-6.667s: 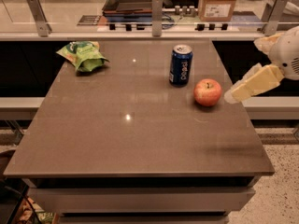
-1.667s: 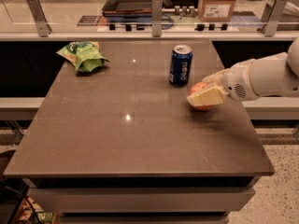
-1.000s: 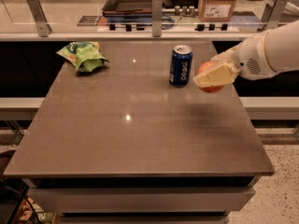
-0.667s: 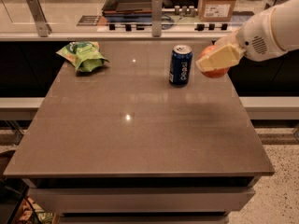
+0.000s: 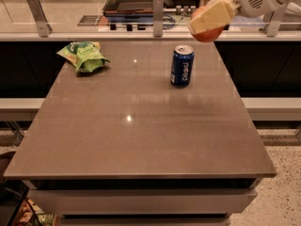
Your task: Move apple near green rice chip bag
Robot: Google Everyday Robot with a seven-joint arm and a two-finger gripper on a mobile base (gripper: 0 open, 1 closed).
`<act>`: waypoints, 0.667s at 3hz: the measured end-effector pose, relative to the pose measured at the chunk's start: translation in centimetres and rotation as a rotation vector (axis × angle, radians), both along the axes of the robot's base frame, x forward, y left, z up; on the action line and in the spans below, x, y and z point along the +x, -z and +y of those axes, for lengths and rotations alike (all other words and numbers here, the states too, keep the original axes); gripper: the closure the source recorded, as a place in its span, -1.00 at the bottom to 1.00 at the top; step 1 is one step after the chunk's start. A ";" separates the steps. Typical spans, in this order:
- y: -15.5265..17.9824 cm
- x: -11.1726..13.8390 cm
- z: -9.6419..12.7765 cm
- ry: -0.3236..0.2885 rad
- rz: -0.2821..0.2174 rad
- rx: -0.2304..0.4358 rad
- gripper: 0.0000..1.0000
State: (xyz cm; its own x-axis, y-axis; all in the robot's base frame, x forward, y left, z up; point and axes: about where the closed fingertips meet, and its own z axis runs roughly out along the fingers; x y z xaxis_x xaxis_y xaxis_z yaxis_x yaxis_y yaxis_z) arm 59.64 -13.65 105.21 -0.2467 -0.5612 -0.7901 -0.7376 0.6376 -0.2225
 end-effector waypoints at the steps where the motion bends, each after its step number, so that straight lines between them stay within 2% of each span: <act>1: -2.7 1.9 3.1 -0.046 -0.061 0.038 1.00; 2: -3.8 3.9 6.3 -0.072 -0.095 0.055 1.00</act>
Offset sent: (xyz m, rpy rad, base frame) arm 0.0670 0.1011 0.0482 0.0753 -0.1337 0.0972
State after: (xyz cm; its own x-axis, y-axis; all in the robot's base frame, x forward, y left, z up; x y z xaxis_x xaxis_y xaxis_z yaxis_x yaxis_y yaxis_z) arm 63.51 -7.34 108.98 -0.1305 -0.5295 -0.8382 -0.7589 0.5974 -0.2592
